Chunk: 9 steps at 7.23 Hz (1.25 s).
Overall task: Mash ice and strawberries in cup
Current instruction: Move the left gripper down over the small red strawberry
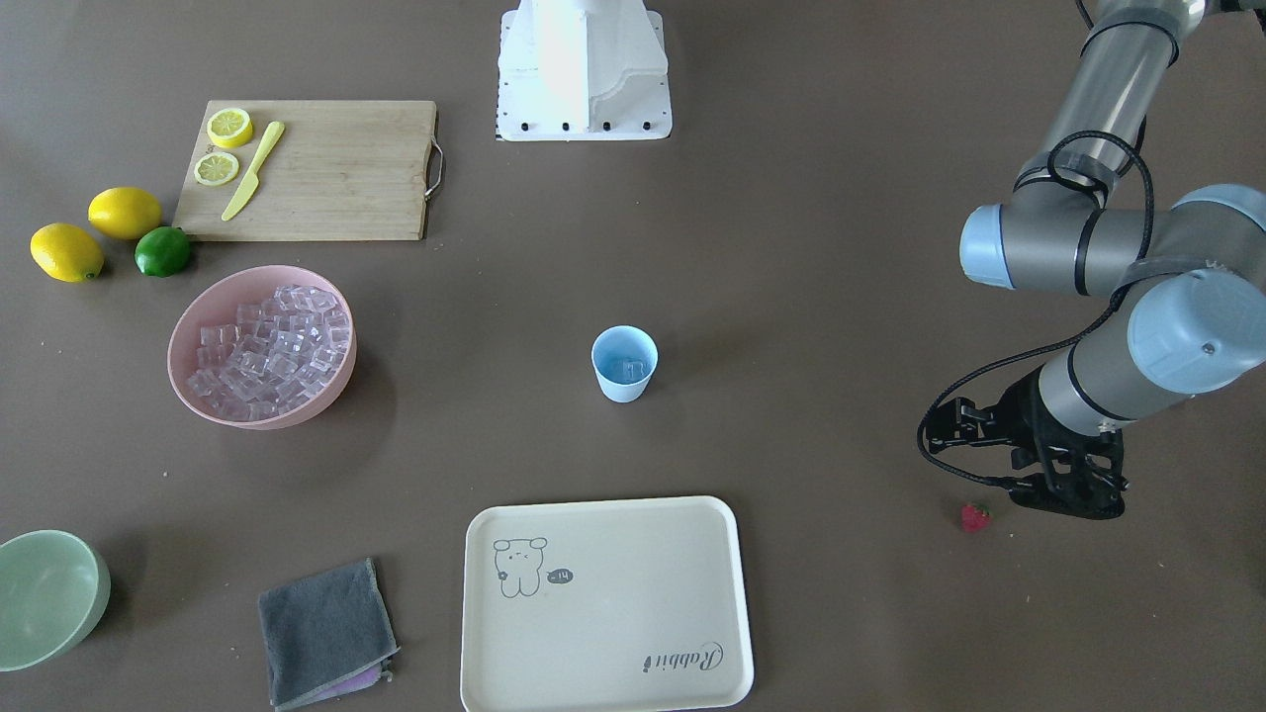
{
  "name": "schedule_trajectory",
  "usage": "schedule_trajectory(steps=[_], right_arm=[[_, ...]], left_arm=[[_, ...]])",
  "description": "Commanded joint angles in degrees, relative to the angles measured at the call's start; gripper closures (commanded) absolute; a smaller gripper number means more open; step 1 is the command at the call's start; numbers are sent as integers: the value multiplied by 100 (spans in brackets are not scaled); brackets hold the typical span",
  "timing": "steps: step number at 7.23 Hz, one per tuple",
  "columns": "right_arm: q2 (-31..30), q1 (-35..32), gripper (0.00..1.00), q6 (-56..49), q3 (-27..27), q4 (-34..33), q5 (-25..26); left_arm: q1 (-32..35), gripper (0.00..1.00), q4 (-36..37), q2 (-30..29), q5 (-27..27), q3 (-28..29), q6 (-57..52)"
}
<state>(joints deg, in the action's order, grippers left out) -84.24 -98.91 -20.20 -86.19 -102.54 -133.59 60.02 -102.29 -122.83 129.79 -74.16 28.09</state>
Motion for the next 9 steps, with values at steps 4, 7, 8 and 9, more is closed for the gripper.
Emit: schedule_trajectory(steps=[4,7,8,9], right_arm=[[-145,152,0,-1,-117,-47,-115],[-241,152,0,-10,-214,-38,-106],[-320,152,0,-27,-336,-64,-106],[-356,152,0,-27,-346,-47,-115]], left_arm=[[-43,2,-423,-100,-454,621,-5],[-43,2,-467,-408,-1017,1008,56],[-34,2,-485,-408,-1017,1052,100],[-51,2,-737,-417,-1017,1192,501]])
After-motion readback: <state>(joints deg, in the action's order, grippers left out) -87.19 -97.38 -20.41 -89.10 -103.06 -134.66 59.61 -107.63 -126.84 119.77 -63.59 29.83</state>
